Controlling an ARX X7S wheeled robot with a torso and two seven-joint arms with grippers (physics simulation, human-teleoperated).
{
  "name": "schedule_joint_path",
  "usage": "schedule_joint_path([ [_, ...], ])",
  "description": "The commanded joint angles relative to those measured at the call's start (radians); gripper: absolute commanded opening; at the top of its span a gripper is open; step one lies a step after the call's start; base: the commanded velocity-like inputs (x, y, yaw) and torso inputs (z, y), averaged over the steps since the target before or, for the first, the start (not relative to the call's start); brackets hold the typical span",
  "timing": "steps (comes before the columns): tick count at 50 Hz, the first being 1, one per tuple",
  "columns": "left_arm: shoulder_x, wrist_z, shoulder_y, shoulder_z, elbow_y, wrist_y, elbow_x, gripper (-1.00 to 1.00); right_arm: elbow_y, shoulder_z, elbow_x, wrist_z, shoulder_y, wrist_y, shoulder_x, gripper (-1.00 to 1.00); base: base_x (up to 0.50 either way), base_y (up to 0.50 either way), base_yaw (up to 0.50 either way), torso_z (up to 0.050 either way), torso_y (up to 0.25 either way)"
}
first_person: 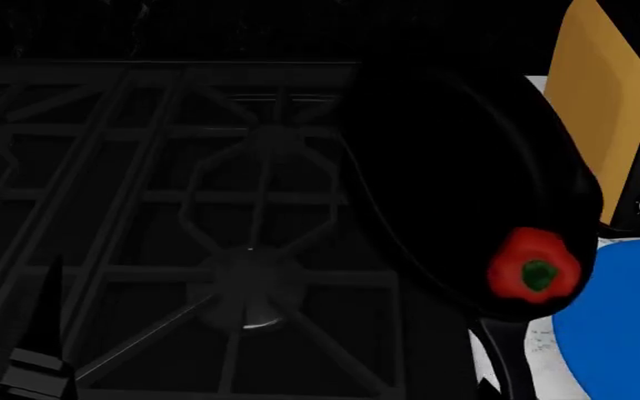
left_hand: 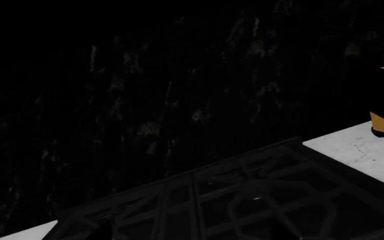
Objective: Pick up the pan and dump the vegetables in it onto the plate. Then return the pan to the stove.
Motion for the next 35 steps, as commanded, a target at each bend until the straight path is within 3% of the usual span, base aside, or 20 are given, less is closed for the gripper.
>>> schedule_joint_path([
  [1,0.018,0.016,-0.019,-0.01,0.005,0.018,-0.018,1.0,0.003,0.139,0.08,-0.136,-0.056,-0.077,-0.073,-1.0,0.0,0.0,0.0,0.0,0.0],
  [8,0.013,-0.005,-0.035,-0.003,0.013,0.011,-0.037,1.0,0.077,0.107,0.04,-0.224,-0.029,-0.111,-0.118,-1.0,0.0,0.0,0.0,0.0,0.001],
  [26,-0.017,-0.045,-0.055,0.009,0.021,0.018,-0.075,1.0,0.218,0.168,0.244,-0.403,-0.034,-0.18,-0.225,-1.0,0.0,0.0,0.0,0.001,0.002],
  [35,-0.019,-0.072,-0.095,0.03,0.023,0.011,-0.108,1.0,0.313,0.17,0.244,-0.541,-0.055,-0.213,-0.287,-1.0,0.0,0.0,0.0,0.001,0.002],
])
